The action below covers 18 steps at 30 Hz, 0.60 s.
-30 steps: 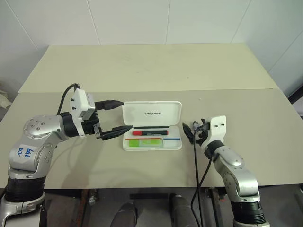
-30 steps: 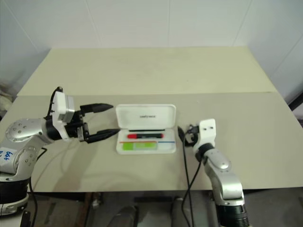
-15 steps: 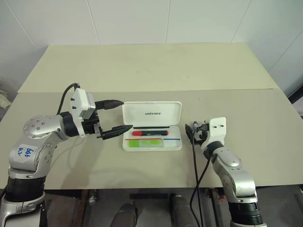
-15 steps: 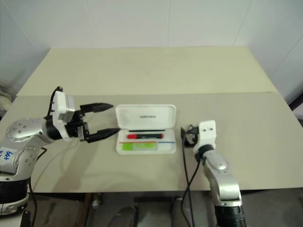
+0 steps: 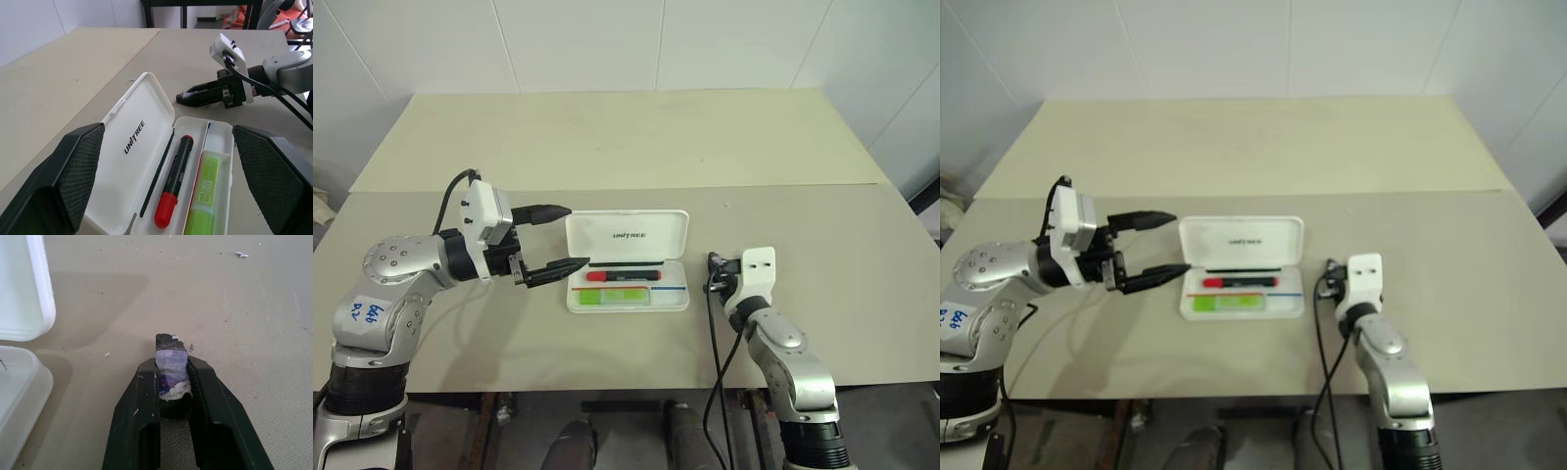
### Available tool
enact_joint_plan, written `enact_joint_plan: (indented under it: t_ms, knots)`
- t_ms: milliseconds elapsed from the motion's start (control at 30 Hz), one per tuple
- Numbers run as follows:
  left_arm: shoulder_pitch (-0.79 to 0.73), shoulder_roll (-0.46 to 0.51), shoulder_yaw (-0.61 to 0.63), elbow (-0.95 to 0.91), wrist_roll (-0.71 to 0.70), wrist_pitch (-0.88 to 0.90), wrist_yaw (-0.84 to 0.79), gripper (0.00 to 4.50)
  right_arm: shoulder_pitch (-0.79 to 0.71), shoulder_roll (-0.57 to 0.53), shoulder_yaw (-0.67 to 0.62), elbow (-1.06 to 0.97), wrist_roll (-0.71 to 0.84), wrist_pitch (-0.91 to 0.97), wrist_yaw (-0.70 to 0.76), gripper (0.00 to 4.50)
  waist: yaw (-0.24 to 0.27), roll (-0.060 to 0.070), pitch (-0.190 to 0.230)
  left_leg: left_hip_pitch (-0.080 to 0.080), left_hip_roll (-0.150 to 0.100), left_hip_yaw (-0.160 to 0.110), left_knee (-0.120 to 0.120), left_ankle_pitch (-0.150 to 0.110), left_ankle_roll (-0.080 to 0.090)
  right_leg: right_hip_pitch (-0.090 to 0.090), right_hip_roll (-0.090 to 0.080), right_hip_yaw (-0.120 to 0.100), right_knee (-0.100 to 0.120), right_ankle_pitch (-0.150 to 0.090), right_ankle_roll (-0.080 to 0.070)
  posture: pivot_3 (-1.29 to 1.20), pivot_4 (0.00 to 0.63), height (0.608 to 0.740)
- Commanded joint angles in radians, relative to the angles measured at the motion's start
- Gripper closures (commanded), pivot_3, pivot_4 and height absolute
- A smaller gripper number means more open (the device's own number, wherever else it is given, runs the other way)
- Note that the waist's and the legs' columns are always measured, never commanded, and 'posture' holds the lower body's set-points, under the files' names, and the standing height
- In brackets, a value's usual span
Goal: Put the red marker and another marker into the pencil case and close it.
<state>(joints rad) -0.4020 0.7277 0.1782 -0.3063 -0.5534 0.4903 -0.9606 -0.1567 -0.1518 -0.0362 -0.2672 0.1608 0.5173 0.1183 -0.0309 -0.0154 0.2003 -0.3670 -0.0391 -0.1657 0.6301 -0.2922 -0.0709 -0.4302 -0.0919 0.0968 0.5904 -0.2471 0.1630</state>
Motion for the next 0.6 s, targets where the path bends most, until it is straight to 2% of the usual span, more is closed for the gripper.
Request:
enact_joint_plan:
  t_ms: [33, 333, 500, 600]
  knots:
    - [-0.016, 0.0, 0.001, -0.018, -0.017, -0.015, -0.001, 0.0, -0.032, -0.032, -0.026, -0.009, 0.018, -0.037, 0.045, 4.1, 0.0, 0.0, 0.0, 0.0, 0.0, 0.0, 0.0, 0.0, 0.0, 0.0, 0.0, 0.0, 0.0, 0.0, 0.0, 0.0, 0.15, 0.74]
    - [-0.017, -0.006, -0.029, 0.027, -0.004, -0.047, -0.046, 0.0, -0.136, -0.292, -0.123, 0.188, 0.13, -0.226, 0.413, 4.1, 0.001, 0.0, 0.0, 0.0, 0.0, 0.001, 0.0, 0.0, 0.0, 0.001, 0.0, 0.0, -0.001, 0.0, 0.0, 0.0, 0.15, 0.74]
    - [0.003, 0.01, -0.045, 0.073, 0.022, -0.089, -0.087, 0.0, -0.135, -0.469, -0.082, 0.26, 0.192, -0.374, 0.807, 4.1, -0.001, 0.0, 0.0, 0.0, 0.0, 0.001, 0.0, 0.0, 0.0, 0.001, 0.0, 0.0, -0.001, 0.0, 0.0, 0.0, 0.15, 0.74]
    - [0.023, 0.032, -0.042, 0.097, 0.039, -0.119, -0.121, 0.0, -0.141, -0.532, -0.04, 0.273, 0.204, -0.41, 0.963, 4.1, -0.005, 0.0, 0.0, 0.0, 0.0, 0.002, 0.0, 0.0, 0.001, 0.001, 0.0, 0.0, -0.002, 0.0, 0.0, 0.0, 0.15, 0.74]
